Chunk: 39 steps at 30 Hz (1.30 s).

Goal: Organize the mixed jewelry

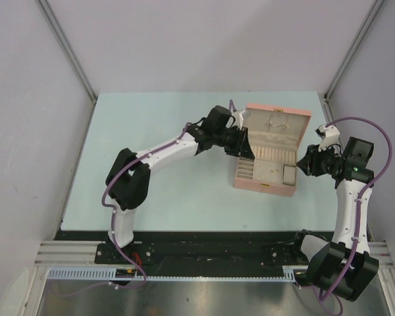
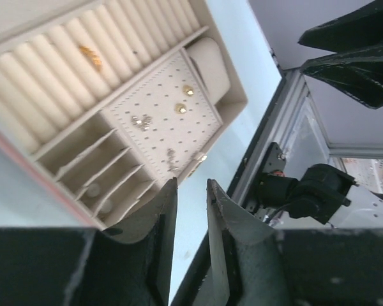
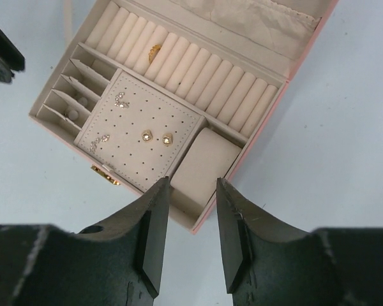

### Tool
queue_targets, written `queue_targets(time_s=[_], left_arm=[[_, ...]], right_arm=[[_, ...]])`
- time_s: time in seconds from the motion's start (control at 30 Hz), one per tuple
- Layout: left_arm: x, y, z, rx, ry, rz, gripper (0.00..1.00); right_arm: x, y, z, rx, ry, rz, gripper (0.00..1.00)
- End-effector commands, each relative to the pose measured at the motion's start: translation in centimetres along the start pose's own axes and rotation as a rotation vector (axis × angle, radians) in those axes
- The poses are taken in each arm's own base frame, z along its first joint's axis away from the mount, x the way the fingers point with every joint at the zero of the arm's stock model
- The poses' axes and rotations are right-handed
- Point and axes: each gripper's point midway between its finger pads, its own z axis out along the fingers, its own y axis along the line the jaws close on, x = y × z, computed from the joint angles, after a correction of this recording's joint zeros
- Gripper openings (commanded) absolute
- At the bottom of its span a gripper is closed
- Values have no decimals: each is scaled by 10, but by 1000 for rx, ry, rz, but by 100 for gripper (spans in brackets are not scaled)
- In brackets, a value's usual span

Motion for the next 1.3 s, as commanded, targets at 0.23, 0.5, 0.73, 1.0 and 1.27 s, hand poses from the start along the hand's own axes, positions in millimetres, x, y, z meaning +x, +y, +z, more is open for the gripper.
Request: queue_targets(time_s=[0.23,0.5,0.73,1.0,1.27], left_arm=[[-46,22,-59,-136,-184,225,34],[-70,41,-82,-208,-254,343,55],[-100,49,-84,-192,-302,437,68],[-125,31,-56,64,-299,525,89],[-144,41,-33,104,-320,584,100]], right_arm=[[-17,-13,-5,84,-62,-2,44],[-39,-29,-14,193,-139,-13,52],[-40,-39,-10,226,-139,19,63],[-45,-45,-9,241,-131,48,100],[-43,-47,-7,239,-119,67,100]])
